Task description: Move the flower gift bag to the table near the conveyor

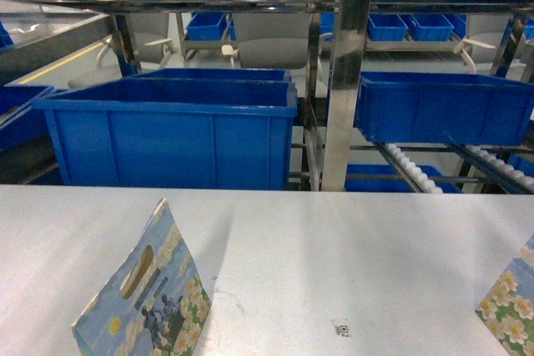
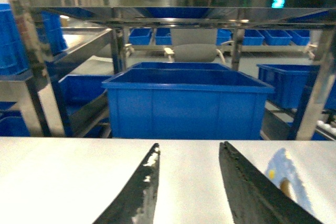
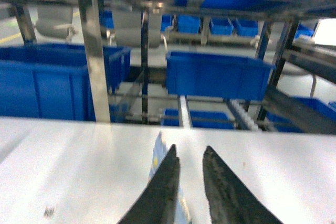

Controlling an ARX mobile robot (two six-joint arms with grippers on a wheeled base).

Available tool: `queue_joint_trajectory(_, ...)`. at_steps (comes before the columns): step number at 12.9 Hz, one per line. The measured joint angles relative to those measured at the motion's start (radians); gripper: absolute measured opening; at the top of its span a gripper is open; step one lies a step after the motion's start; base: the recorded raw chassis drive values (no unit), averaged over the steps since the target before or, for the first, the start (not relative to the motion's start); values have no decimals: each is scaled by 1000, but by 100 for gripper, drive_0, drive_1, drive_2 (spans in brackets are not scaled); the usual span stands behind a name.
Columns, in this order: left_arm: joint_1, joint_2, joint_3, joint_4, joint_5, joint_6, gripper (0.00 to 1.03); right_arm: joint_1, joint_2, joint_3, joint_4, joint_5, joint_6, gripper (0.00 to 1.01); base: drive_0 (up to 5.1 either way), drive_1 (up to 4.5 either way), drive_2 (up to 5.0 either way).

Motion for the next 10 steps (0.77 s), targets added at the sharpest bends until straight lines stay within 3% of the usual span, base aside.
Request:
queue_joint_trajectory(1, -53, 7, 0, 0, -19, 1, 16, 0, -103, 0, -57, -1, -2, 1, 0, 0, 0)
queue_joint_trajectory(2, -46, 7, 0, 1, -34, 0, 3, 0, -101, 0, -74, 0, 2, 2, 0, 0, 0)
queue_joint_trajectory(8, -42, 7, 0, 1, -36, -3, 2, 0, -101, 0, -72, 0, 2, 2, 0, 0, 0)
queue_joint_trajectory(9, -42, 7, 1, 1, -36, -3, 15, 0, -101, 0, -72, -1, 2, 14, 0, 0, 0)
queue_joint_trajectory(10, -42, 7, 1, 1, -36, -3, 55, 0, -101, 0, -72, 0, 2, 55, 0, 0, 0)
